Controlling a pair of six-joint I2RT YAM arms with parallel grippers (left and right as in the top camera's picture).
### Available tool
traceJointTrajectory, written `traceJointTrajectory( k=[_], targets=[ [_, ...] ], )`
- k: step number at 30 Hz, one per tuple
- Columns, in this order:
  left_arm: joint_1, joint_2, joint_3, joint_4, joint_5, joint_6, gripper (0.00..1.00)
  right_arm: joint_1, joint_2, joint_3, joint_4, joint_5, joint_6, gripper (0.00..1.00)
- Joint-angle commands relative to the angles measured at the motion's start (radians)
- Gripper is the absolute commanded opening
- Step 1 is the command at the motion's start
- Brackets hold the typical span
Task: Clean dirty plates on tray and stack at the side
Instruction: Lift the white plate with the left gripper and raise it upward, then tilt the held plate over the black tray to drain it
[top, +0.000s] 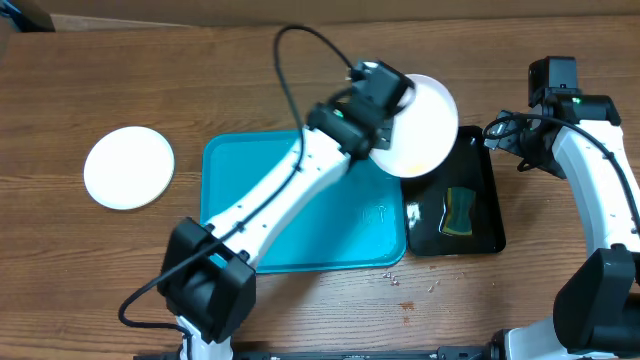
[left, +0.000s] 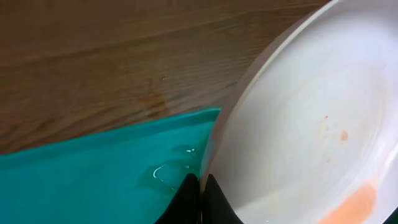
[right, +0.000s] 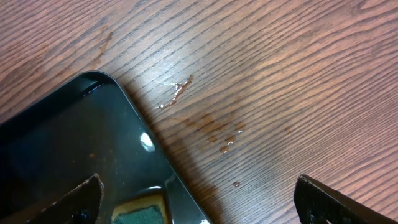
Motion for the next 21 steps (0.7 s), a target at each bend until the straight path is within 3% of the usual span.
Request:
traceJointTrajectory(
  k=[1, 11, 21],
  targets=[
    [-0.065, -0.017, 0.025, 0.018, -0.234, 0.066, 0.04, 0.002, -0.003, 0.002, 0.006, 0.013, 0.008, 1.00],
    [-0.232, -0.017, 0.025, 0.107, -0.540, 0.323, 0.04, 0.002, -0.003, 0.002, 0.006, 0.013, 0.008, 1.00],
    [-0.287, -0.017, 0.025, 0.194, -0.690, 0.481, 0.04, 0.002, -0.003, 0.002, 0.005, 0.013, 0.008, 1.00]
  ],
)
